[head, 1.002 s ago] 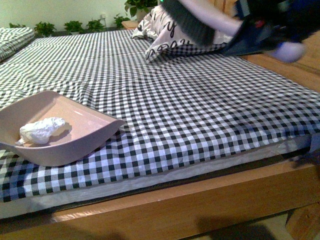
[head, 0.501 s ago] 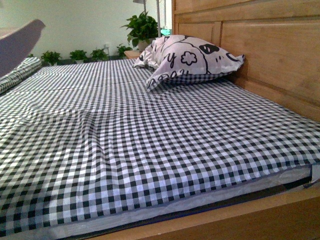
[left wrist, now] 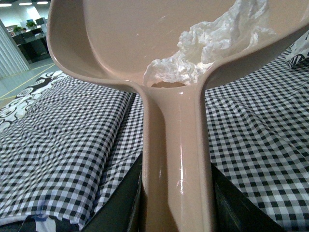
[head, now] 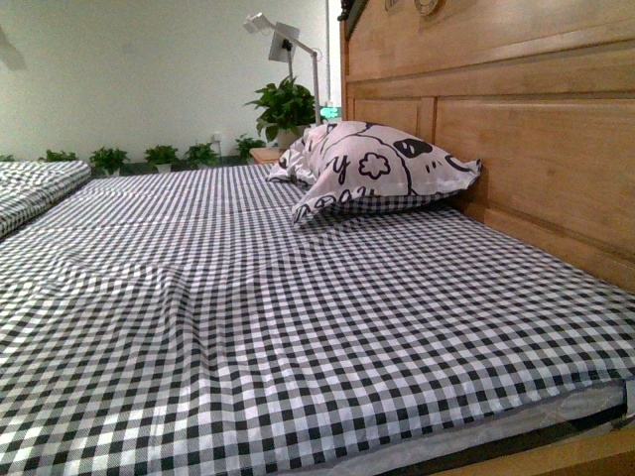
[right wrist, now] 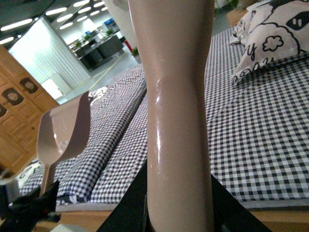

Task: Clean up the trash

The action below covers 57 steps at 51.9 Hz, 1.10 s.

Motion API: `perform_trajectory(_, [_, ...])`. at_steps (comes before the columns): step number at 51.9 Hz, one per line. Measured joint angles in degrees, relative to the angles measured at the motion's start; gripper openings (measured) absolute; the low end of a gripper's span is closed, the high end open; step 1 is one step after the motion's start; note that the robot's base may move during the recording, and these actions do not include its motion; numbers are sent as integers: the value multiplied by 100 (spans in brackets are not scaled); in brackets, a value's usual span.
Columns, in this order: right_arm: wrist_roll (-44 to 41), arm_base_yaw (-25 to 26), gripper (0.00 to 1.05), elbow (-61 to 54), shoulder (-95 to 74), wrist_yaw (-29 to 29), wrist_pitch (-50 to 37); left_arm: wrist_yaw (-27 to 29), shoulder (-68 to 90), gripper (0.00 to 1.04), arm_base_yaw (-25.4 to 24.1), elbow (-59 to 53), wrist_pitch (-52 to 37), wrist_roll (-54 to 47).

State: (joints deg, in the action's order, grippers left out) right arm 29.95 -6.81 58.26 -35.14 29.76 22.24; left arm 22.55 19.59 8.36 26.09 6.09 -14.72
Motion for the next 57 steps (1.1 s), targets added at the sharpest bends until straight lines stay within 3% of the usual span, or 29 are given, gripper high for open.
perform_trajectory(8, [66, -317, 18, -31, -11, -907, 46, 581, -186, 27, 389, -173, -164, 103])
perform_trajectory(20, [2, -164, 18, -157, 44, -1401, 114, 1523, -221, 27, 1211, -520, -643, 136])
perform_trajectory(57, [-92, 35, 18, -162, 85, -1502, 114, 1561, -232, 27, 1309, -551, -675, 136])
